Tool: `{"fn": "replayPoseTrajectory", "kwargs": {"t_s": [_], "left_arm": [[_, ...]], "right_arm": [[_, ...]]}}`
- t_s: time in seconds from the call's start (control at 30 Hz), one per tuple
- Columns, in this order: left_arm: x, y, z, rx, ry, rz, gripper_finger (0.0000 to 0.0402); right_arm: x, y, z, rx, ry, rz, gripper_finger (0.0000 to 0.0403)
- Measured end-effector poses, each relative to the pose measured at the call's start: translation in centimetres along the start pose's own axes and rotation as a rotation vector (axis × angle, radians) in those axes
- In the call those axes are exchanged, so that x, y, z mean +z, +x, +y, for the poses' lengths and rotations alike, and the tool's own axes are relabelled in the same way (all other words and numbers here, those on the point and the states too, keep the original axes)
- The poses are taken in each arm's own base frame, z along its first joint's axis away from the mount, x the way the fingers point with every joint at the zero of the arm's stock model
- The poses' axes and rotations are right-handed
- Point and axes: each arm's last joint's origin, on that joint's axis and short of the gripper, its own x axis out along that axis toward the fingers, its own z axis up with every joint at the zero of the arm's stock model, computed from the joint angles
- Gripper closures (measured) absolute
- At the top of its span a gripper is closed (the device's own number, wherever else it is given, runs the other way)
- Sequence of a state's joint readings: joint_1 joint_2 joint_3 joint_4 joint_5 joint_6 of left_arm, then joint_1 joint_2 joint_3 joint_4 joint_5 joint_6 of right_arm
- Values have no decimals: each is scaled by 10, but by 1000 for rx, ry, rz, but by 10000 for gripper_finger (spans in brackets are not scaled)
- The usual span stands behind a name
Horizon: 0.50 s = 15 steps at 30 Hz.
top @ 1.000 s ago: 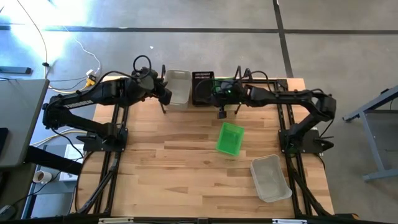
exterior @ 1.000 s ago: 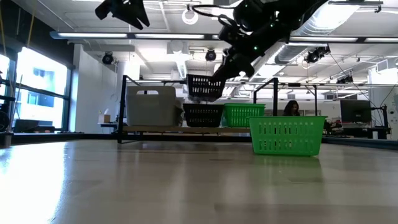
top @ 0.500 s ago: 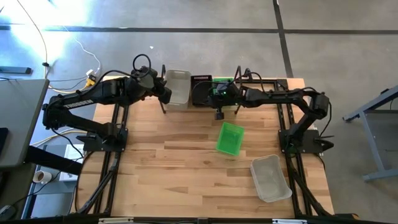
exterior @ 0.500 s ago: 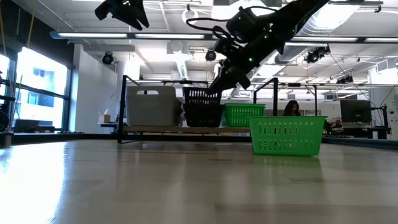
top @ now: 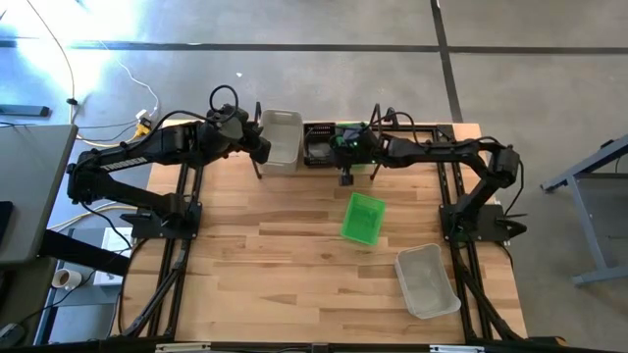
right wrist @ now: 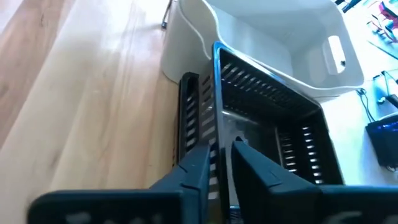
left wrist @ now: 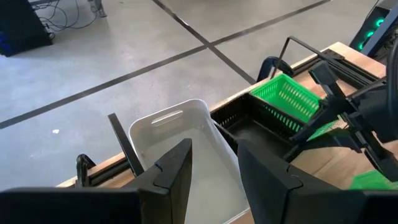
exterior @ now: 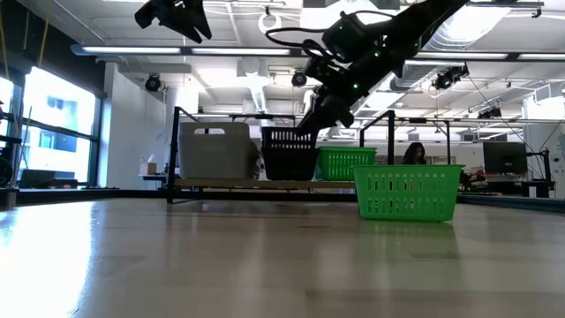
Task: Stack baskets on shelf by color
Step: Stack the black bin on the black bins on the shelf
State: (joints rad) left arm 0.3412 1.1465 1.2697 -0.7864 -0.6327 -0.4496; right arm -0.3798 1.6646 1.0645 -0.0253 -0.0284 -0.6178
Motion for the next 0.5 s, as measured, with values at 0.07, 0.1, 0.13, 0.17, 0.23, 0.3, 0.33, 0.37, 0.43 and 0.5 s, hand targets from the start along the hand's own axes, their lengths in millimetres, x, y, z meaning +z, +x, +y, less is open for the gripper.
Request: {"fn": "replayPoseTrajectory", "kwargs": {"t_s": [0.07,0.1,0.13,0.17,0.23,0.3,0.33,0.37,0.43,0.5], "left_arm": [[0,0,0,0,1,0,282],[0,0,0,0,1,1,282],[0,0,0,0,1,1,282],[0,0,0,0,1,1,282],[0,0,0,1,2,2,282],[0,0,0,1,4,2,282],[0,0,0,1,14,2,282],[0,0,0,1,22,2,282],[0,0,0,-2,33,3,282],[0,0,0,-17,35,10,282]], "right_arm": [[1,0,-1,-6,0,-6,335],[2,0,-1,-10,-1,-12,327],[3,-1,-1,-12,-2,-18,320],[5,-2,-1,-13,-4,-23,314],[13,-4,-3,-16,1,-39,305],[20,-7,-4,-5,4,-36,301],[23,-8,-4,0,3,-33,300],[25,-9,-5,6,4,-28,300],[25,-10,-4,9,42,-15,303],[20,-9,-3,12,94,14,308]]}}
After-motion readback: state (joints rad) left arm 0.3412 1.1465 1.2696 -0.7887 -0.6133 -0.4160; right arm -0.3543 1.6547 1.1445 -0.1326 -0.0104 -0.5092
